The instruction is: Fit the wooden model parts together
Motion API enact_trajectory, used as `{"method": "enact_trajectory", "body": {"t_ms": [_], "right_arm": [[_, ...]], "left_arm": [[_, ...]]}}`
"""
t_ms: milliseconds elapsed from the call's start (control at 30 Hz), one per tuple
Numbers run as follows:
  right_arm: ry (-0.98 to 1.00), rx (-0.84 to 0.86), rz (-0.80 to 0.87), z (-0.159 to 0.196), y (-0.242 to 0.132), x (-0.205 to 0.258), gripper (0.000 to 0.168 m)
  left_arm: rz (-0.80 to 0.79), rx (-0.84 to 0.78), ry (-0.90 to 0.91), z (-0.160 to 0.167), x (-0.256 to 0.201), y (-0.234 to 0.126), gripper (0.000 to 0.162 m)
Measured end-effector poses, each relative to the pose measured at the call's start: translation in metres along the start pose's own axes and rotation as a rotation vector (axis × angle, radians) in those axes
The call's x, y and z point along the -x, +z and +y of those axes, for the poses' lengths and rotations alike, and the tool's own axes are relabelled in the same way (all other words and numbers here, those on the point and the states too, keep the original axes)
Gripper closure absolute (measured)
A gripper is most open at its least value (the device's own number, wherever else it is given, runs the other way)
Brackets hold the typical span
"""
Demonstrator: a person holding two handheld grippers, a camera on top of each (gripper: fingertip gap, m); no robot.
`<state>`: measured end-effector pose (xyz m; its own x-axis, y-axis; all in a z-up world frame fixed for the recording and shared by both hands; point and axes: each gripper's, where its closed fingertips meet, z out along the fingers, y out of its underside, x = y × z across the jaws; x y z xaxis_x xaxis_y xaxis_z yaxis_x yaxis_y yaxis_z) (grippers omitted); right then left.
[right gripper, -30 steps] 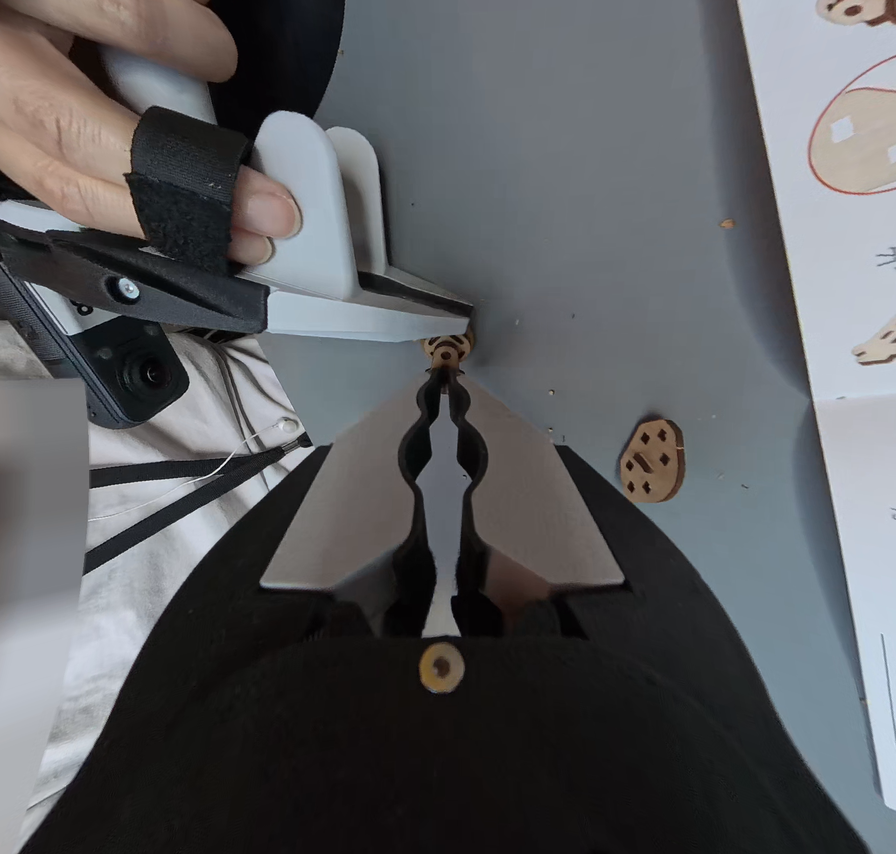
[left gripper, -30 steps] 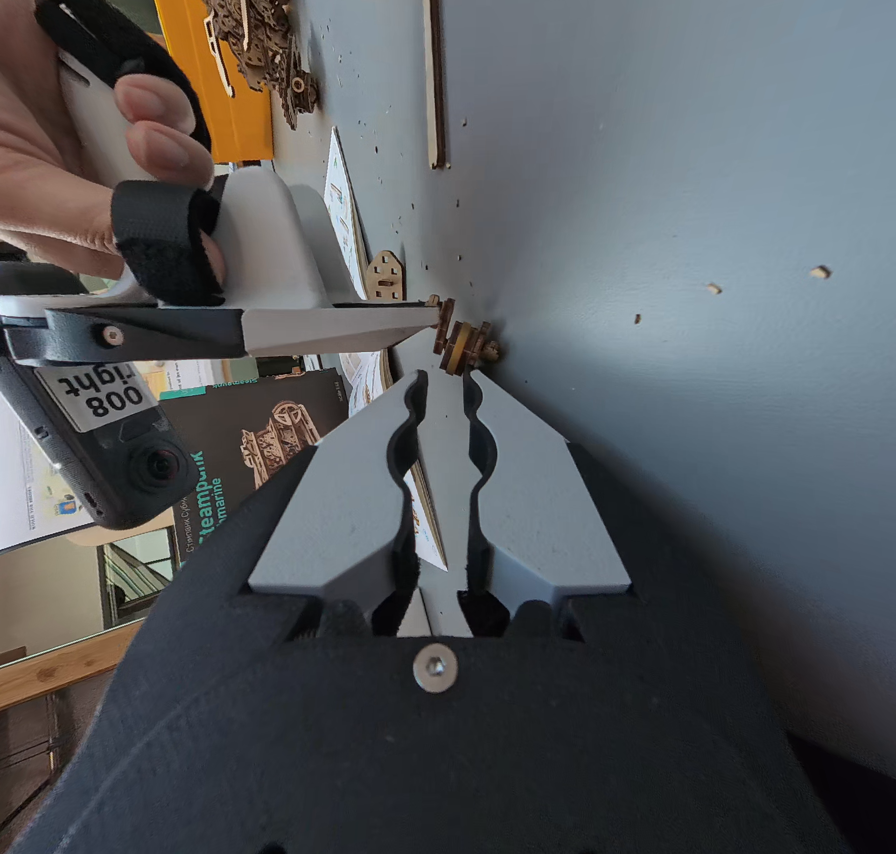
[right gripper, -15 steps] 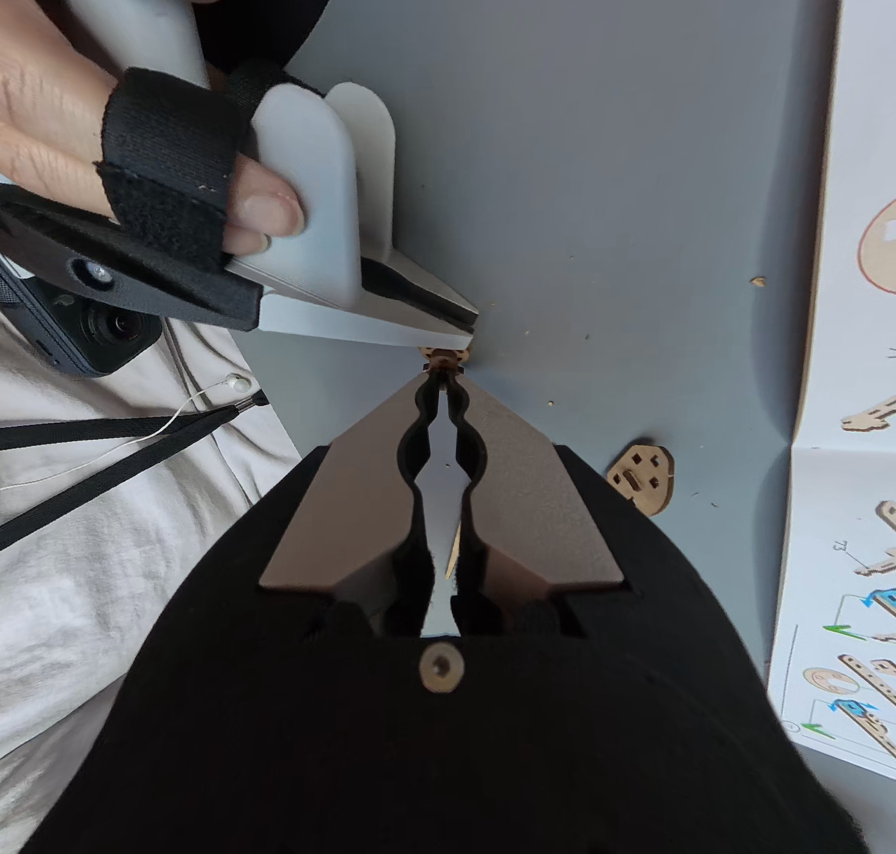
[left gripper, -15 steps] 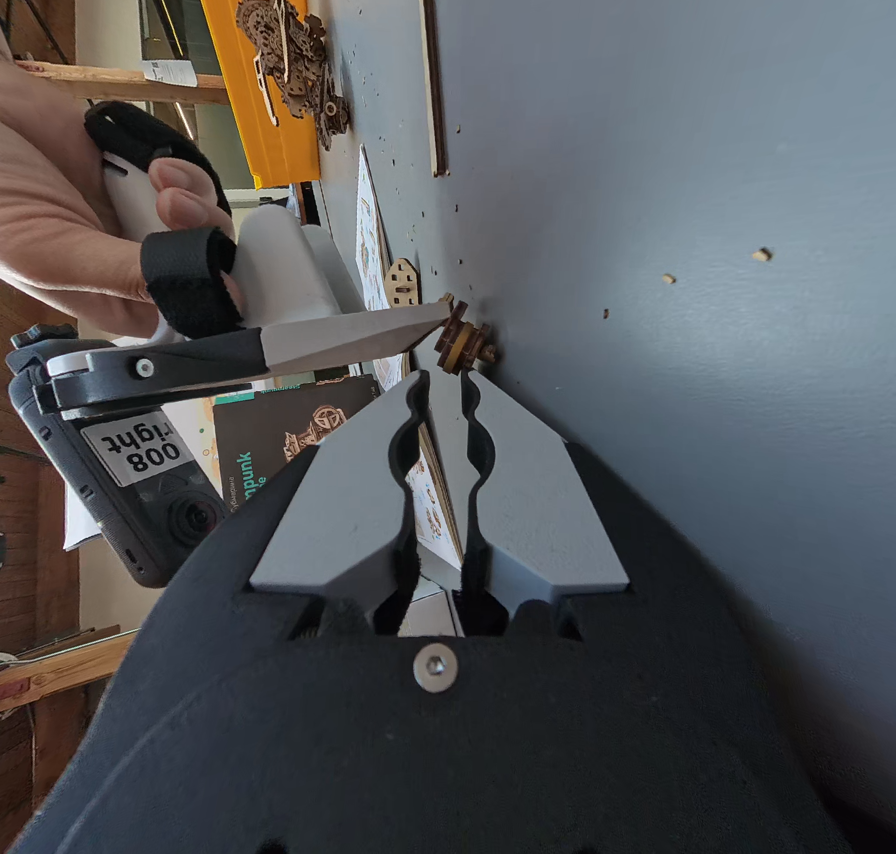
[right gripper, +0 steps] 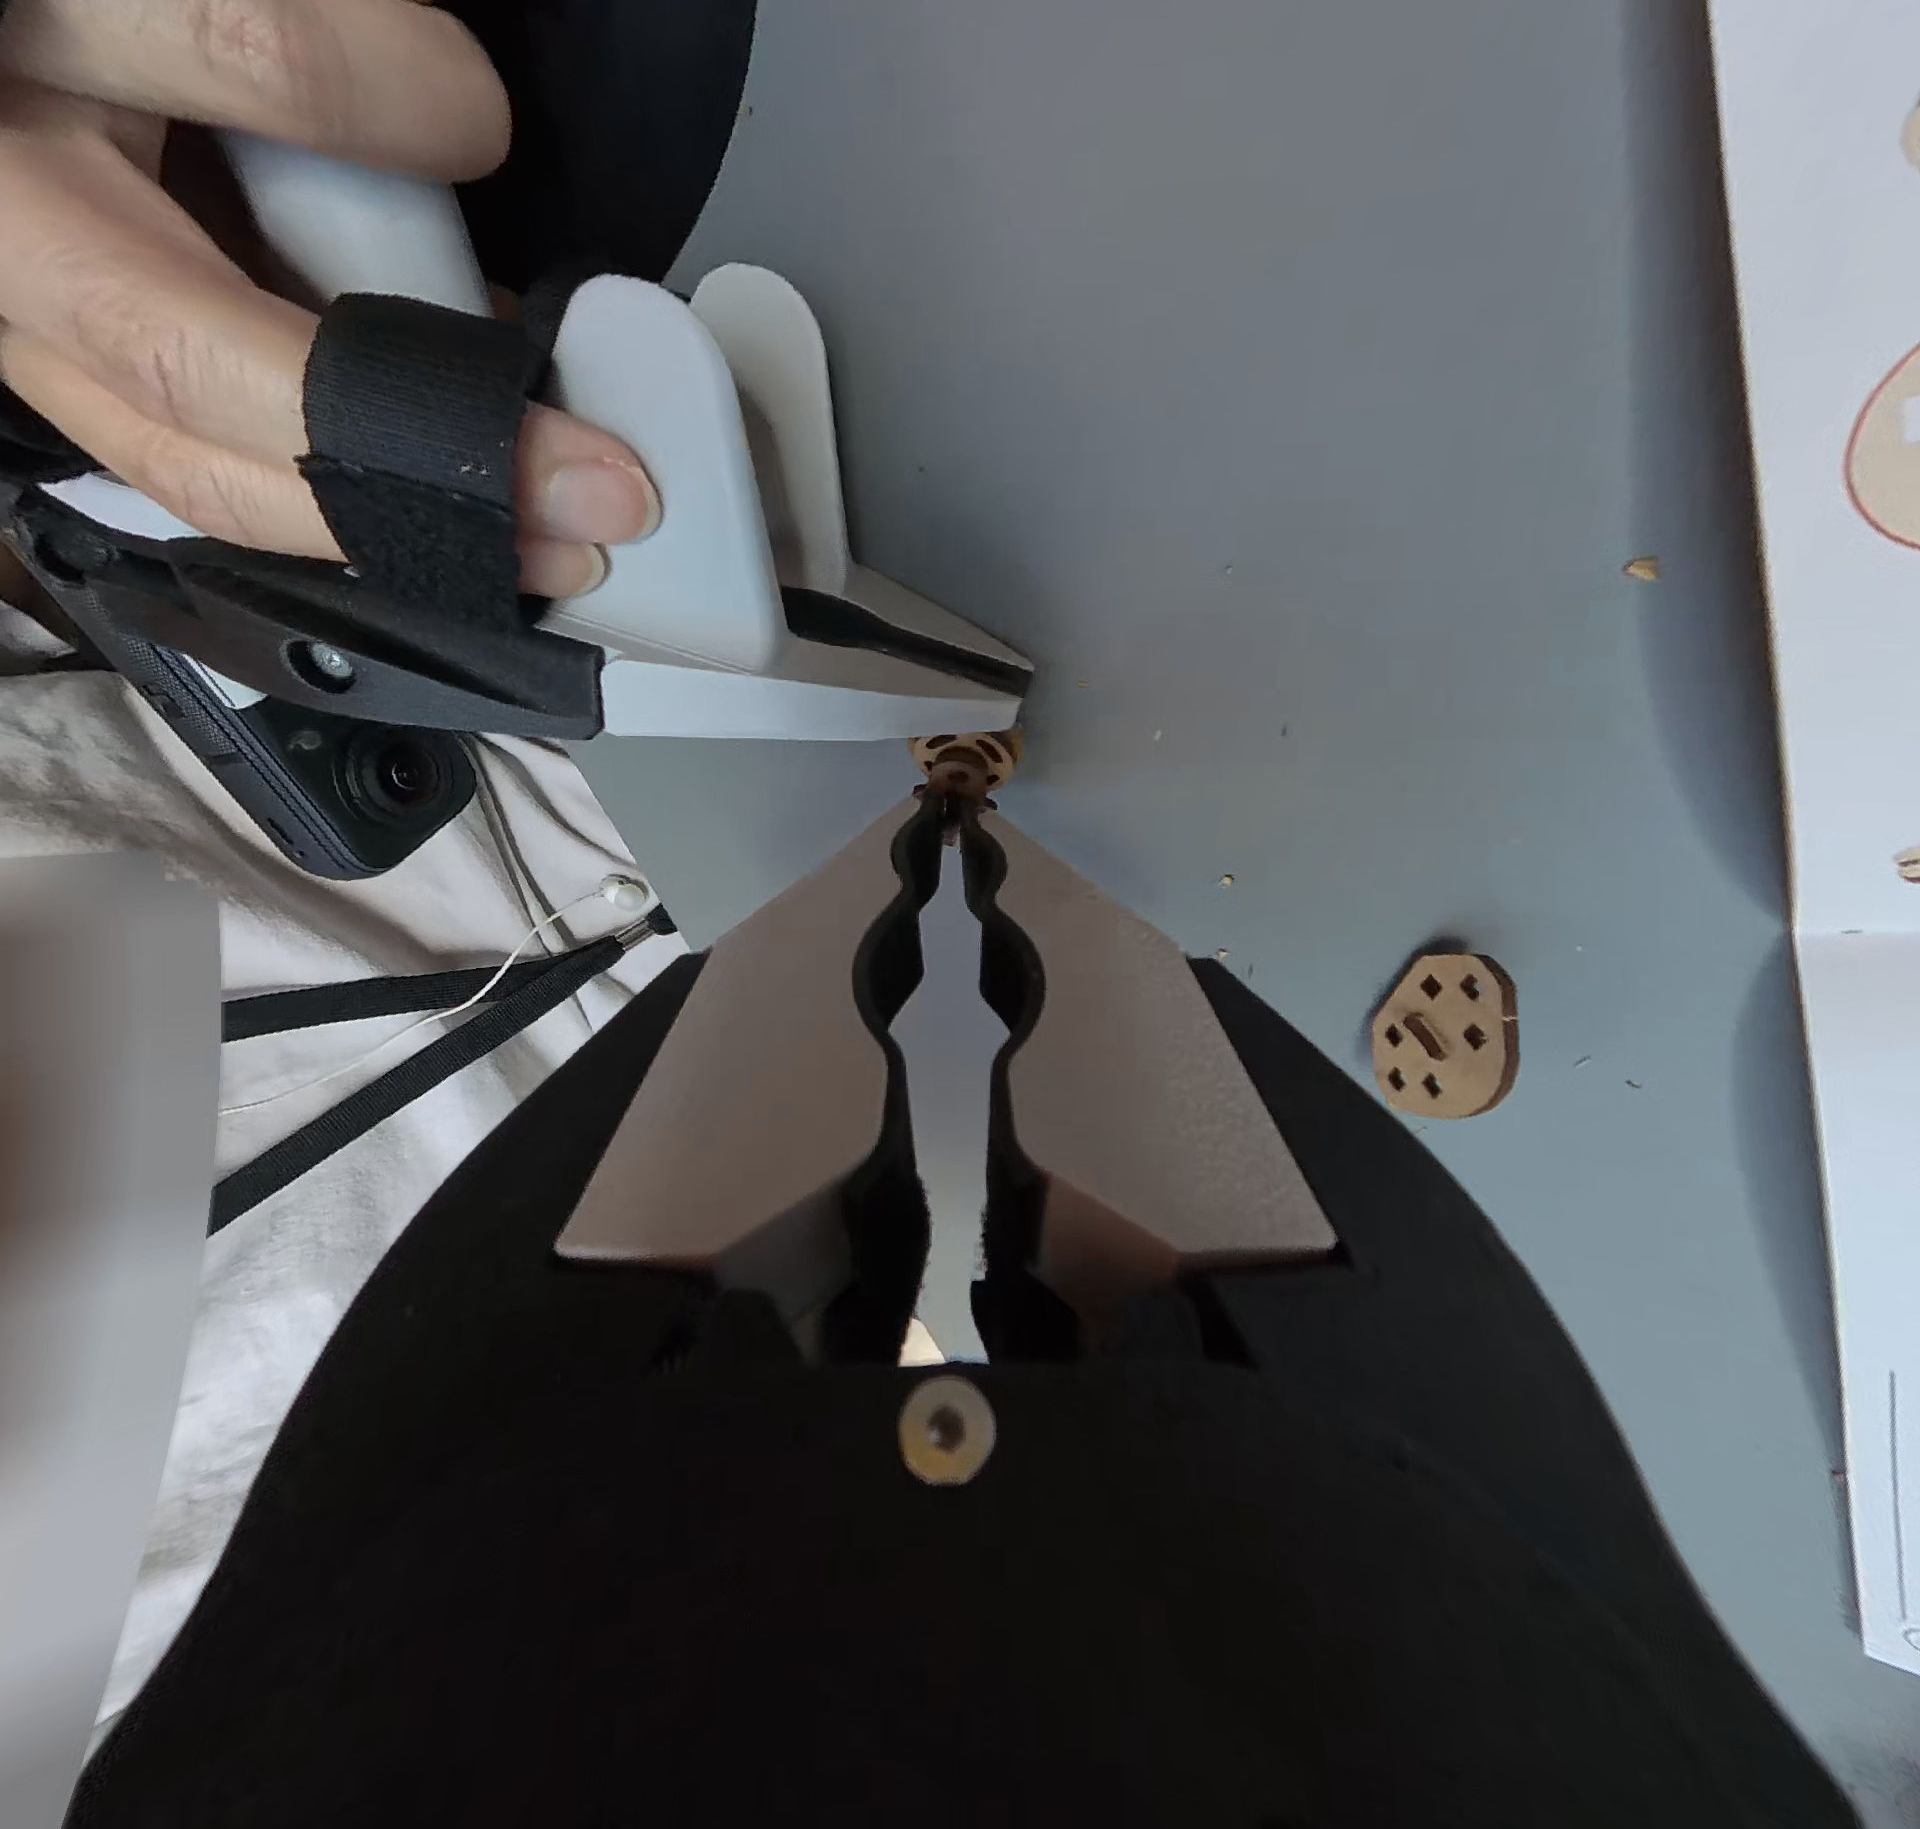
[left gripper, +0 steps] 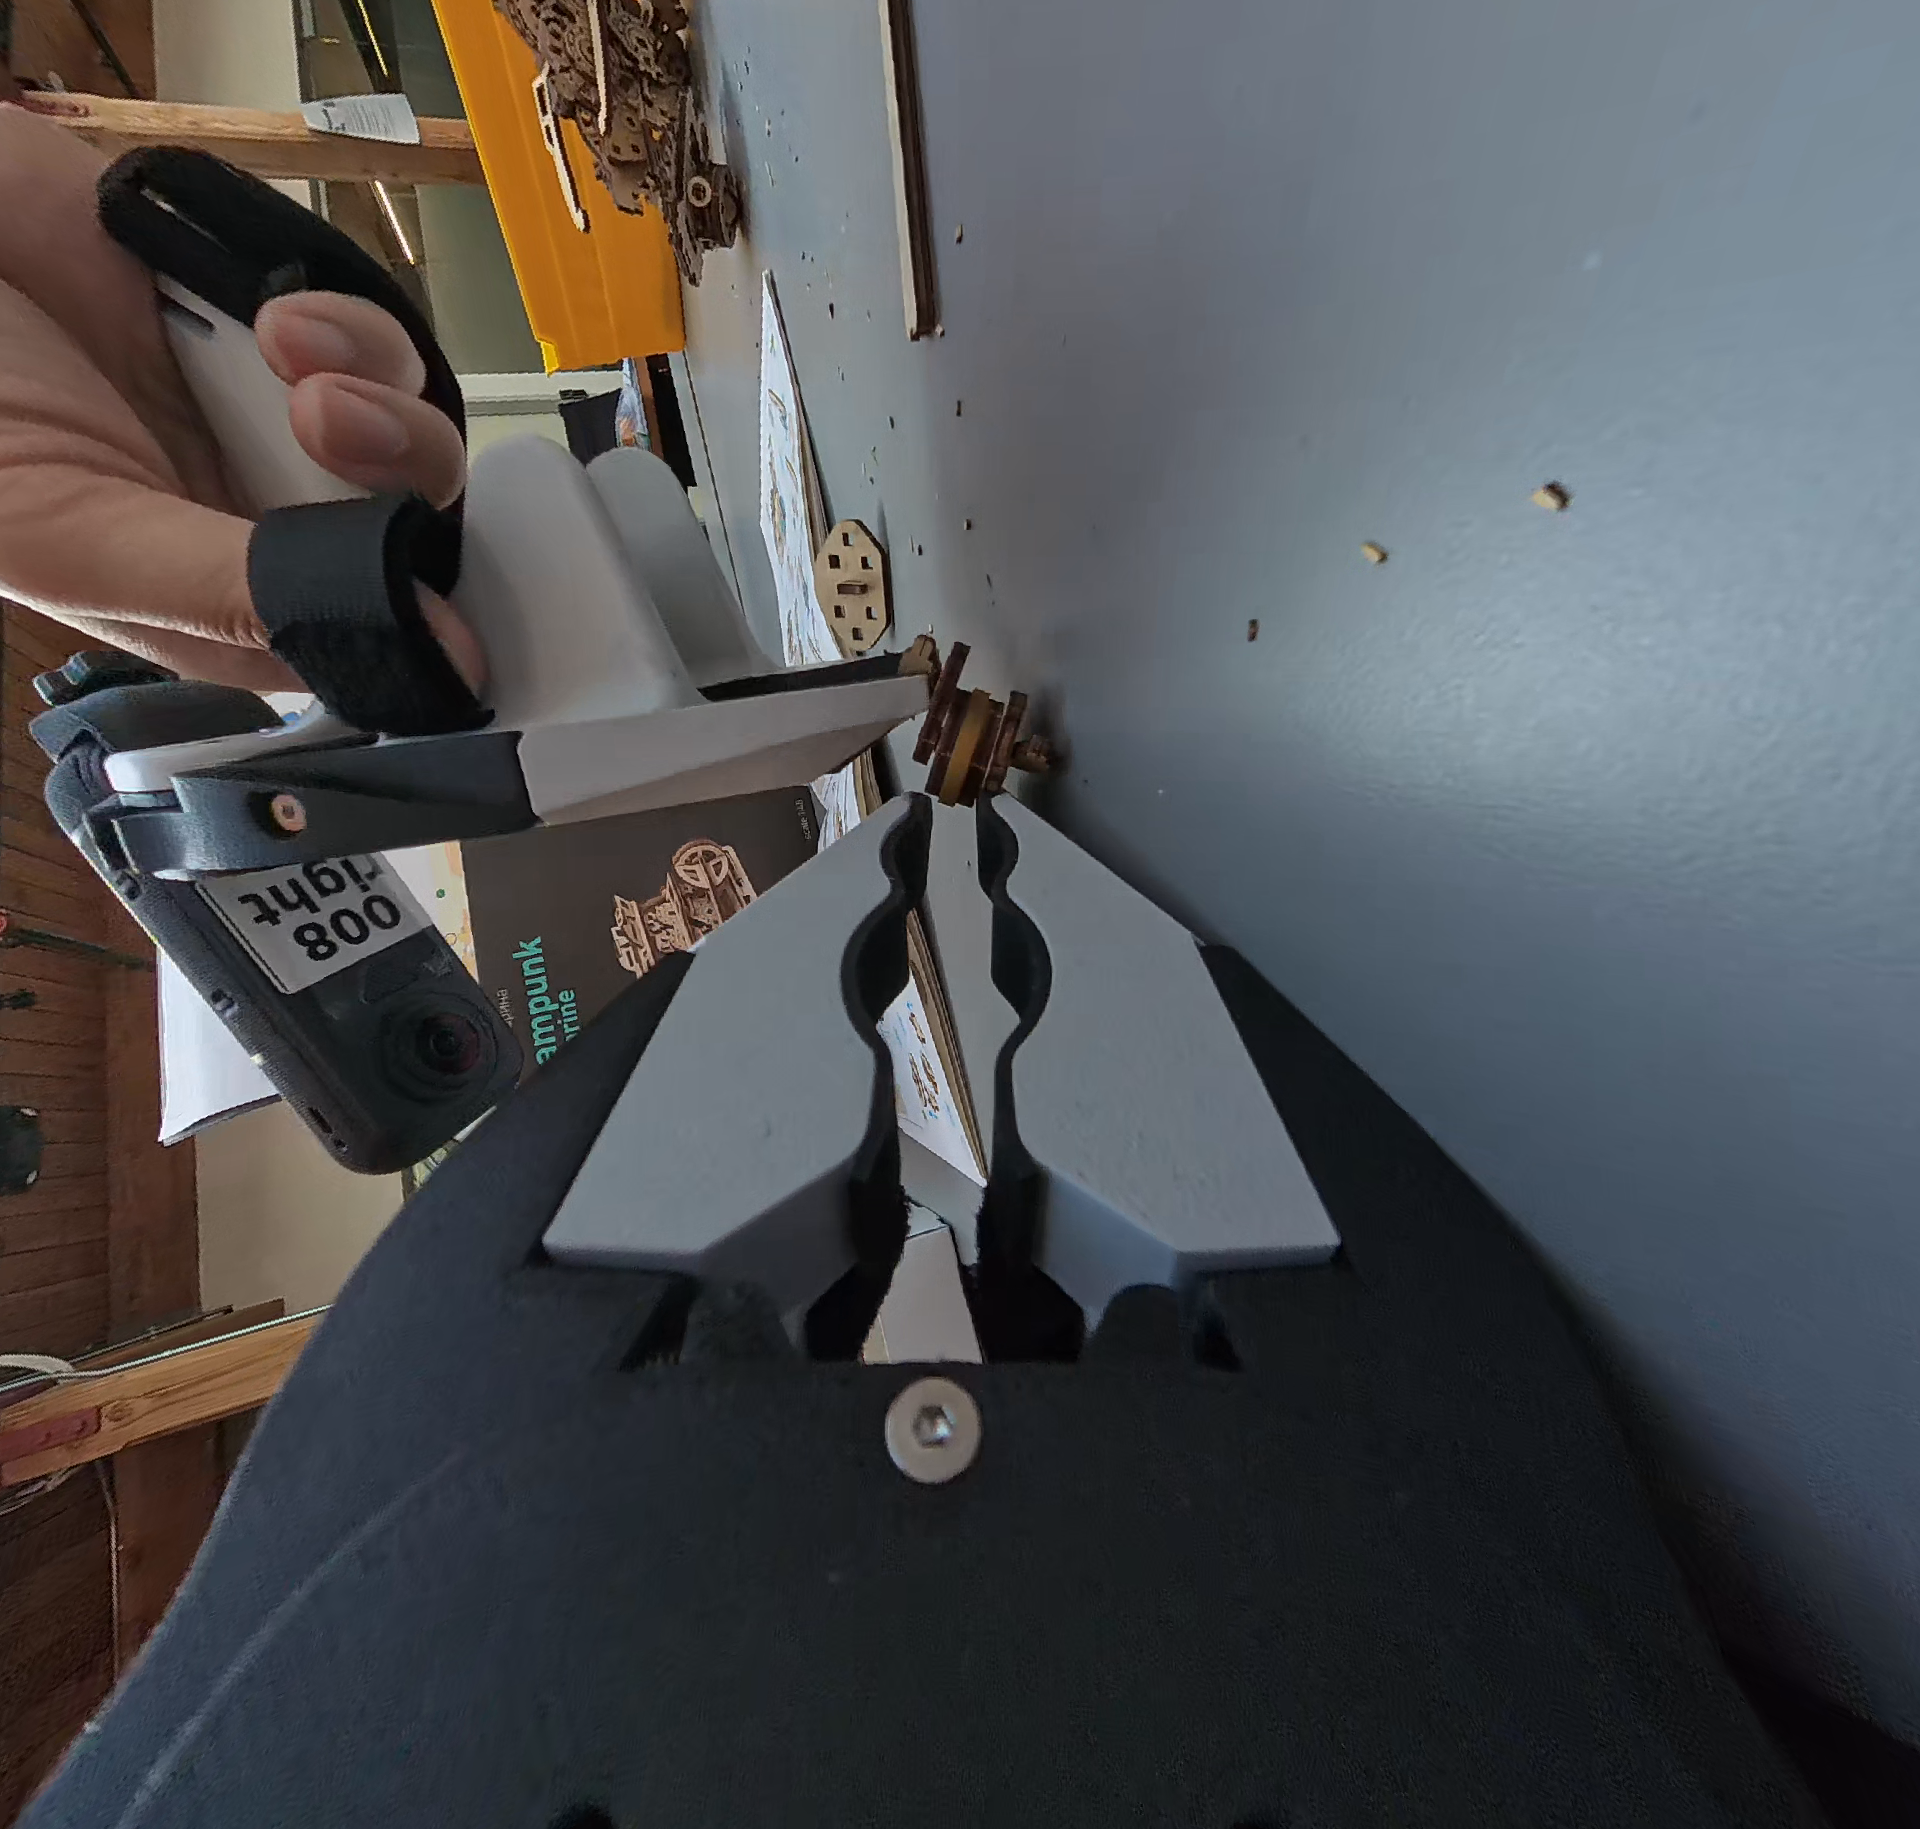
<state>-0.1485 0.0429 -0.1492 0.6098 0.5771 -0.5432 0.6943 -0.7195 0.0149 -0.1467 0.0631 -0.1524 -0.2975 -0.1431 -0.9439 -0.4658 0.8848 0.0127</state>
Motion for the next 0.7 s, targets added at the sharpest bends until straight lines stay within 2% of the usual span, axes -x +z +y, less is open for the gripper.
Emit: {"method": "enact_trajectory", "body": {"t_ms": [267, 467, 567, 700], "right_arm": [[0.149, -0.064, -0.101, -0.0009, 0.0016, 0.0021, 0.167], [0.131, -0.087, -0.115, 0.0000, 0.0018, 0.0030, 0.167], [0.142, -0.096, -0.111, -0.0015, 0.0008, 0.0031, 0.167], [0.196, -0.107, -0.143, -0.0009, 0.0013, 0.0040, 0.167]], "left_arm": [[-0.003, 0.020, -0.004, 0.0008, 0.0001, -0.0012, 0.154], [0.020, 0.053, -0.050, 0.0001, -0.0026, -0.0018, 0.157], [0.058, 0.107, -0.110, 0.0027, -0.0037, -0.0015, 0.156], [0.039, 0.193, -0.067, 0.0043, -0.0029, -0.0017, 0.157]]}}
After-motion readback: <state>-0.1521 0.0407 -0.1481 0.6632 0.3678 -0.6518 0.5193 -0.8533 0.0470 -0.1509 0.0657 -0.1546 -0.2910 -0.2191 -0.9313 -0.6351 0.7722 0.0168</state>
